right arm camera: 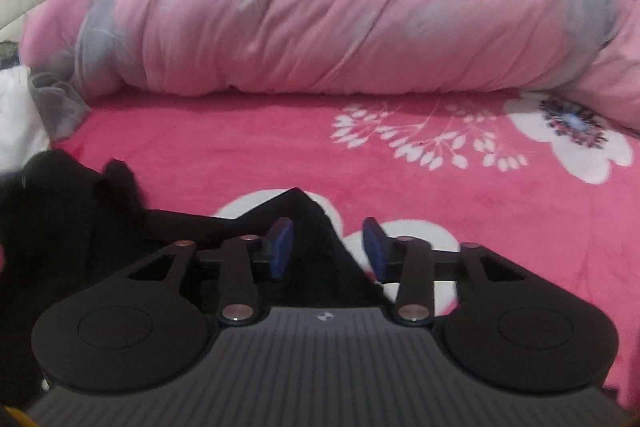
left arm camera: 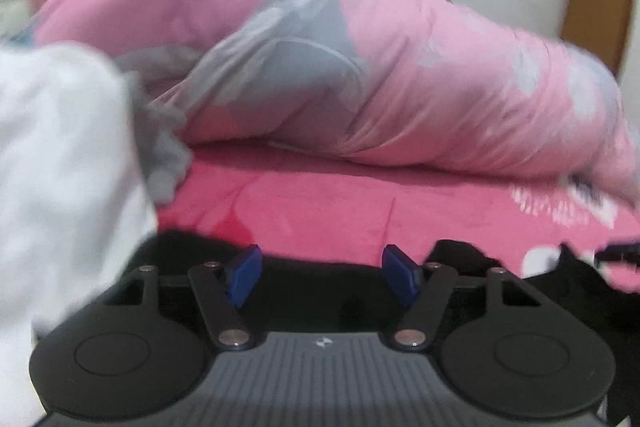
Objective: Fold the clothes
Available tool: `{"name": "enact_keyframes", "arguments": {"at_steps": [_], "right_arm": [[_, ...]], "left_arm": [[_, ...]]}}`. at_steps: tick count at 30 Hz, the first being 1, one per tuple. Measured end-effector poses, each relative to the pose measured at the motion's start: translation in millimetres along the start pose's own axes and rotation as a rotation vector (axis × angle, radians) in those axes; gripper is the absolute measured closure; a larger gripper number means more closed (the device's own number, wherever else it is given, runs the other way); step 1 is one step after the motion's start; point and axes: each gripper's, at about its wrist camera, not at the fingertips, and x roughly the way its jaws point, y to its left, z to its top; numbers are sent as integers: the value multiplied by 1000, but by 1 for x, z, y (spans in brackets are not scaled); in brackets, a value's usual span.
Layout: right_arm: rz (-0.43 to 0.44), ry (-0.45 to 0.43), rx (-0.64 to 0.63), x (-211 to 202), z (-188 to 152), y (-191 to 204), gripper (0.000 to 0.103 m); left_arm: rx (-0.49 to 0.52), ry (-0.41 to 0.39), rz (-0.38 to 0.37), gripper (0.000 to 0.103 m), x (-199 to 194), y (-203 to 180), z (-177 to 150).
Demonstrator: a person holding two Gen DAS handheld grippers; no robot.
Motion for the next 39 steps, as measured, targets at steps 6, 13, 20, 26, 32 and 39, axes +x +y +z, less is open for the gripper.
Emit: {"name": "enact_keyframes", "arguments": {"at_steps": [6, 13, 20, 26, 32, 39], "right_arm": [[62, 21, 10, 25, 2, -18, 52], [119, 77, 34, 48, -2, -26, 59], [20, -11, 57, 30, -8, -25, 103], [-98, -89, 183, 16, -18, -54, 103], [-185, -166, 285, 13, -29, -69, 100], [244, -153, -28, -5, 2, 34, 100]], "left_arm": [[211, 72, -104, 33, 29, 3, 4], [269, 104, 23, 27, 48, -2, -18], [273, 72, 87, 27, 46, -7, -24], [259, 65, 114, 27, 44, -7, -24], [265, 48, 137, 26, 43, -9, -25], [241, 43, 170, 26, 43, -4, -26]]}}
